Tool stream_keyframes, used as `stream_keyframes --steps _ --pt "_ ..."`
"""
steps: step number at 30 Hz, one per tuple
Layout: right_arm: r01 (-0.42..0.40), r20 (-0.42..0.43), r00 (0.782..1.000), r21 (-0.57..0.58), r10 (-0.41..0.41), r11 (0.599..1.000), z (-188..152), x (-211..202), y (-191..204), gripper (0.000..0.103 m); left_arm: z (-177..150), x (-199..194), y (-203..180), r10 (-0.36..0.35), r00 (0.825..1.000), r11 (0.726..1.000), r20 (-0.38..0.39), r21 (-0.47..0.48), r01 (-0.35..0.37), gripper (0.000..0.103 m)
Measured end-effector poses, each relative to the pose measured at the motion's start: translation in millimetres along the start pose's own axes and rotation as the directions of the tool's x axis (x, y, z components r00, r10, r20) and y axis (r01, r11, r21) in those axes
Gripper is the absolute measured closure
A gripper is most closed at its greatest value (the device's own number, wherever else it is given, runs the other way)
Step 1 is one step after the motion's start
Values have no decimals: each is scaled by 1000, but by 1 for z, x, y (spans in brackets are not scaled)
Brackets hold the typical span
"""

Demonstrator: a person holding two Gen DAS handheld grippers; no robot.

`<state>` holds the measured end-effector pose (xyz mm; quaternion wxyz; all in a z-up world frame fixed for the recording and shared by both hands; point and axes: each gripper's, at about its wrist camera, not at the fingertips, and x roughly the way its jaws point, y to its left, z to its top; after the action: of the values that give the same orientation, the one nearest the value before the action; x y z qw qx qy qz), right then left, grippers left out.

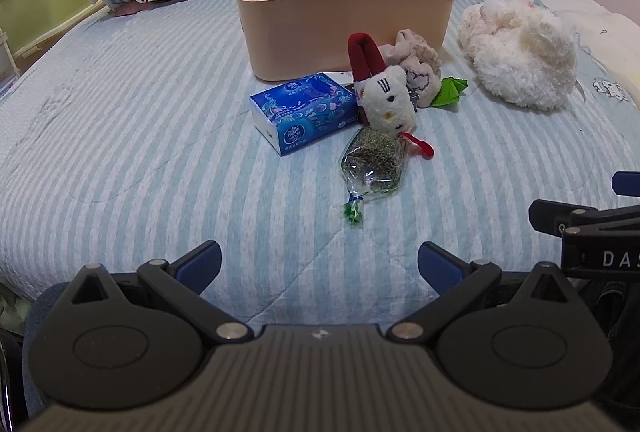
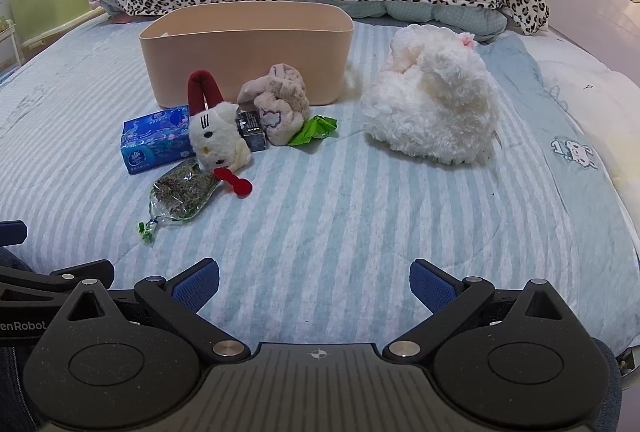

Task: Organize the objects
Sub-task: 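Move both tools toward the pile of items beside the beige basket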

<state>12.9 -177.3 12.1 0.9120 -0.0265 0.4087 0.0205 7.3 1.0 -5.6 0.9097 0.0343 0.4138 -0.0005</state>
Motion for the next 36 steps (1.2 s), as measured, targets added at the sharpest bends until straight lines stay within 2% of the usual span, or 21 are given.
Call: stream_keyframes --steps 23,32,36 --pt "-9 -21 1000 -12 8 1000 6 17 9 0 5 14 23 -3 1000 1000 -18 -6 3 0" --pt "-33 -25 999 -44 32 998 14 37 23 0 14 32 43 24 999 1000 -29 -16 -24 0" --pt "-72 -25 997 -58 71 996 21 48 32 0 18 43 55 39 998 999 -40 -25 -40 0"
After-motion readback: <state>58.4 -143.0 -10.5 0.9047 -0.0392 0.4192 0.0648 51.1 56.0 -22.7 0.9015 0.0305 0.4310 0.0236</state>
